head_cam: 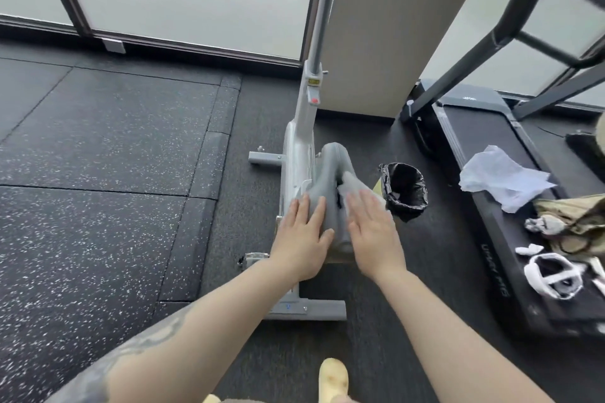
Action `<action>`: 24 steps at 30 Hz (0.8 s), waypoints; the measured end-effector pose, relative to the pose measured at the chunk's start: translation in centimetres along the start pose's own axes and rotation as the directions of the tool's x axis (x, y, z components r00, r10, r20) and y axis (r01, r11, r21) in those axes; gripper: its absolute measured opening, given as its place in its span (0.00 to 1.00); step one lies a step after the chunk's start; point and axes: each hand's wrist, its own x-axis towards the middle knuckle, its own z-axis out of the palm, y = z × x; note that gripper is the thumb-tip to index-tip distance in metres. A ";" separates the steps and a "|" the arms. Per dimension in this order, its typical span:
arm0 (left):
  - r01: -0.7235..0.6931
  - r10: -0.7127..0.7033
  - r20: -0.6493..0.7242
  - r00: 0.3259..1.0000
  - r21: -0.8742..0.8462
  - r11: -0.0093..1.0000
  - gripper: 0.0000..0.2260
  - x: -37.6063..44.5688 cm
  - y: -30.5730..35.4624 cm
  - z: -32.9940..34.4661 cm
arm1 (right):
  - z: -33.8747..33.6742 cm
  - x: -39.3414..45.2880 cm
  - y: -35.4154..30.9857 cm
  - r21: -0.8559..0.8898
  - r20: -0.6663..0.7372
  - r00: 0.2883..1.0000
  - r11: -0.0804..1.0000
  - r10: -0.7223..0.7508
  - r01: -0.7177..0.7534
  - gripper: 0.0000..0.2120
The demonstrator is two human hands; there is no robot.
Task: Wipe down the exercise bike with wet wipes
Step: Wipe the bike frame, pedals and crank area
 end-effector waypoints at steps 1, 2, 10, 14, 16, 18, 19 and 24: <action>0.025 -0.025 -0.008 1.000 0.051 0.998 0.29 0.3 0.5 0.2 | -0.5 1.2 0.8 0.079 0.011 0.995 0.992 0.096 -0.096 0.23; 0.054 -0.053 -0.014 0.998 0.086 0.995 0.29 0.6 1.0 0.4 | -0.8 1.9 1.6 0.158 0.027 0.985 0.973 0.168 -0.170 0.22; 0.183 -0.190 0.002 0.982 0.262 0.948 0.30 1.5 2.6 0.6 | -0.1 -5.9 3.0 0.222 -0.005 1.000 0.975 0.001 0.000 0.31; 0.221 -0.232 0.003 0.973 0.291 0.931 0.30 1.7 2.7 0.7 | -0.3 0.8 3.9 0.390 0.111 0.993 0.918 0.029 -0.070 0.26; 0.233 -0.249 0.025 0.968 0.278 0.932 0.30 1.9 2.6 0.4 | -0.9 3.4 4.5 0.550 0.232 0.970 0.812 0.073 -0.193 0.24; 0.265 -0.283 0.045 0.958 0.236 0.935 0.31 2.0 2.5 0.2 | -1.1 2.3 5.2 0.633 0.265 0.962 0.742 0.060 -0.221 0.26; 0.287 -0.303 0.047 0.952 0.215 0.933 0.30 2.1 2.6 0.1 | -1.2 0.5 5.4 0.664 0.258 0.966 0.719 0.034 -0.203 0.29; 0.381 -0.391 0.018 0.920 0.183 0.906 0.30 2.3 3.2 0.4 | -1.2 -2.1 6.0 0.802 0.287 0.957 0.554 -0.033 -0.221 0.36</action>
